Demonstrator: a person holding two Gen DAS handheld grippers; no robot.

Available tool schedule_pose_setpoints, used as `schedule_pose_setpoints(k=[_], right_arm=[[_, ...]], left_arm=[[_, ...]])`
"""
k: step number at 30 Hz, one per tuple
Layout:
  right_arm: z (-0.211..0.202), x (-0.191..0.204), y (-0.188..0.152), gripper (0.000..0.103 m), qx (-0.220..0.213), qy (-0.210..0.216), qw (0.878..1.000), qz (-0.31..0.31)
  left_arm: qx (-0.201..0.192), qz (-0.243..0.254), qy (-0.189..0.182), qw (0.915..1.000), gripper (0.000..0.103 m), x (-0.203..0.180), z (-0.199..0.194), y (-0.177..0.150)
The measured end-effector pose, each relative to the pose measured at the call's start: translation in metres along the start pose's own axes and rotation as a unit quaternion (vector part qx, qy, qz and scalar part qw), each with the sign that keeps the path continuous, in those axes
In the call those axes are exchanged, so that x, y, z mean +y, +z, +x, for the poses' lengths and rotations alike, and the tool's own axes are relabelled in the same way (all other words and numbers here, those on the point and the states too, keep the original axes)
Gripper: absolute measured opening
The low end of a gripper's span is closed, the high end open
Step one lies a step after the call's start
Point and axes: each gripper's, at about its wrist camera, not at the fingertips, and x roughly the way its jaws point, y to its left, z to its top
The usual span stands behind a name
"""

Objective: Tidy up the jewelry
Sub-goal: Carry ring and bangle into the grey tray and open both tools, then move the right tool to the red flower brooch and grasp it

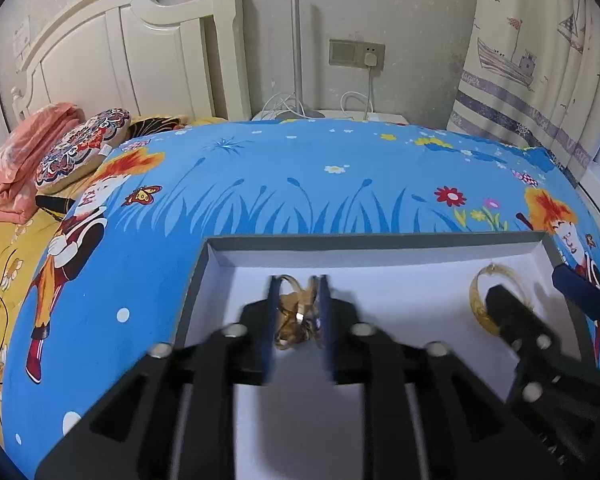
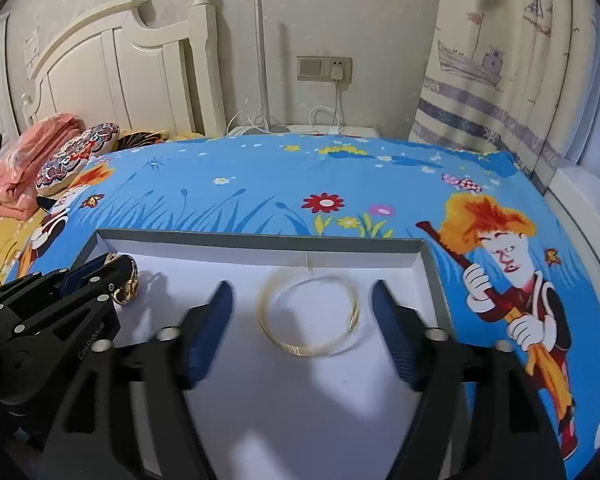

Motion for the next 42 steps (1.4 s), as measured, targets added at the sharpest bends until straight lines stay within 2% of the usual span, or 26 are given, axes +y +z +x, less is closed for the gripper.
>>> schedule_pose_setpoints(k=[1, 6, 8, 12, 16, 22, 31, 35, 42], right_arm=[[-0.001, 0.0, -0.001, 0.074, 0.0, 0.001, 1.0, -0.002], [-0.019, -0.006, -0.006, 0.074, -0.011, 0.021, 1.0, 0.006], [-0.032, -0.011, -0.009, 0.074, -0.021, 0.025, 0.999, 0.01], [-0.064, -0.02, -0.026, 0.074, -0.042, 0.036, 0.998, 0.007], [-0.088, -0.03, -0.054, 0.074, -0.05, 0.04, 0.998, 0.008], [-0.113, -0.038, -0.087, 0.074, -0.06, 0.036, 0.997, 0.011], [-0.14, -0.051, -0.137, 0.074, -0.075, 0.038, 0.996, 0.023], [-0.137, -0.054, -0.153, 0.074, -0.063, 0.035, 0.997, 0.021], [-0.127, -0.057, -0.158, 0.074, -0.052, 0.034, 0.998, 0.03]], left_arm=[[-0.003, 0.0, 0.001, 1.0, 0.044, 0.0, -0.002, -0.001], [-0.012, 0.006, -0.003, 0.9999, 0.047, 0.002, -0.016, -0.007], [-0.02, 0.003, -0.005, 0.9998, 0.055, 0.006, -0.027, -0.013], [-0.033, -0.01, -0.013, 0.9993, 0.062, 0.017, -0.051, -0.027], [-0.06, -0.017, -0.011, 0.998, 0.072, 0.029, -0.084, -0.052], [-0.083, -0.014, -0.014, 0.9964, 0.08, 0.038, -0.122, -0.097], [-0.083, -0.013, -0.019, 0.9963, 0.083, 0.041, -0.146, -0.156], [-0.084, -0.005, -0.024, 0.9961, 0.083, 0.034, -0.147, -0.172], [-0.091, 0.0, -0.037, 0.9952, 0.083, 0.028, -0.148, -0.19]])
